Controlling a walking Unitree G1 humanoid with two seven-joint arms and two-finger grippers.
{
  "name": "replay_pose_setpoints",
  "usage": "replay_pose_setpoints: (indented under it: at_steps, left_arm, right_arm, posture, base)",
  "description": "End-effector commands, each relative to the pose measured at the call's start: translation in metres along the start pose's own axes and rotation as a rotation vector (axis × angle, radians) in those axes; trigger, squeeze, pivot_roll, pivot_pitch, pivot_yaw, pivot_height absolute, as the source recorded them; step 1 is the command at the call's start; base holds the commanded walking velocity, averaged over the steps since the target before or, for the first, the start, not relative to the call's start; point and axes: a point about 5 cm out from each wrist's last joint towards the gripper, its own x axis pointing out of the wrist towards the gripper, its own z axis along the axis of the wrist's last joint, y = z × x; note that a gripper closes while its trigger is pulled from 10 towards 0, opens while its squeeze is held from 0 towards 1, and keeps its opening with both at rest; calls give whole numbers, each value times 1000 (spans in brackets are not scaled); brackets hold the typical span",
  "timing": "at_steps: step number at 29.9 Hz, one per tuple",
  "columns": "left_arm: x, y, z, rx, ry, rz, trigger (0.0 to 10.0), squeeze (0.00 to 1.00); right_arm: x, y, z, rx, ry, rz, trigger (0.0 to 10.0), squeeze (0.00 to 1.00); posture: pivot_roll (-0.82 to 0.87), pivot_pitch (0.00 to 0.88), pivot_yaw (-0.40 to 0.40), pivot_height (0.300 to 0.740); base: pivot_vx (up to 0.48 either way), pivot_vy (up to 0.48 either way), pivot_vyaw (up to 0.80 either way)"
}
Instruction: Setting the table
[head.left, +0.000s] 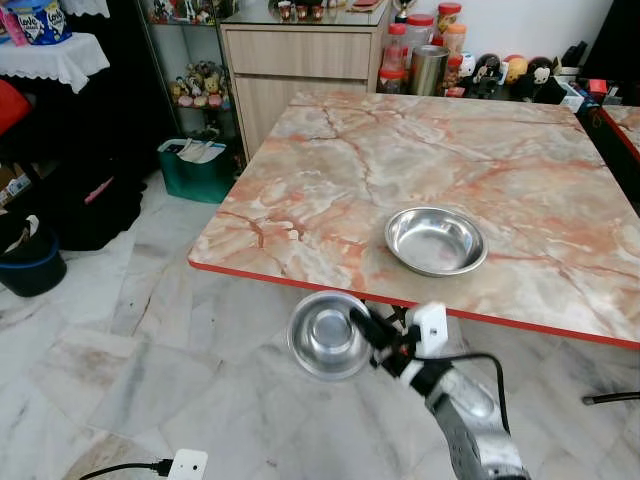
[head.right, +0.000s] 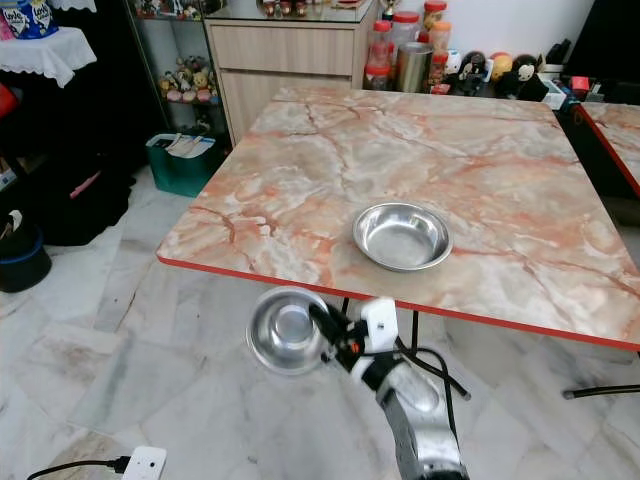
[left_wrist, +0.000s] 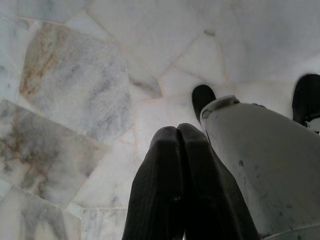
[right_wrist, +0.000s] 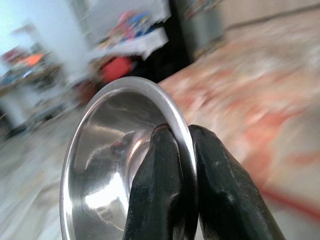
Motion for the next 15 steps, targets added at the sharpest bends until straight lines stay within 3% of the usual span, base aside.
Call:
replay_pose_setpoints:
  at_steps: [1, 4, 8, 15]
  left_arm:
    - [0, 4, -3, -17, 5, 22, 10000, 0]
    - [0, 5, -2, -24, -3, 29, 10000, 0]
    - [0, 5, 3, -44, -30, 32, 10000, 0]
    - [0, 5, 7, -61, -54, 41, 10000, 0]
  right_arm:
    - [8, -7, 24, -13, -97, -81, 10000, 0]
    - [15, -10, 41, -14, -161, -138, 10000, 0]
    - [23, -28, 76, 19, -298, -341, 10000, 0]
    - [30, -34, 89, 39, -350, -455, 10000, 0]
  posture:
    - [-110, 20, 15, 740]
    - [-110, 20, 15, 740]
    - [-108, 15, 14, 740]
    - [-102, 0, 10, 740]
  base:
    - [0, 0, 0]
    - [0, 0, 0]
    - [0, 0, 0]
    - [0, 0, 0]
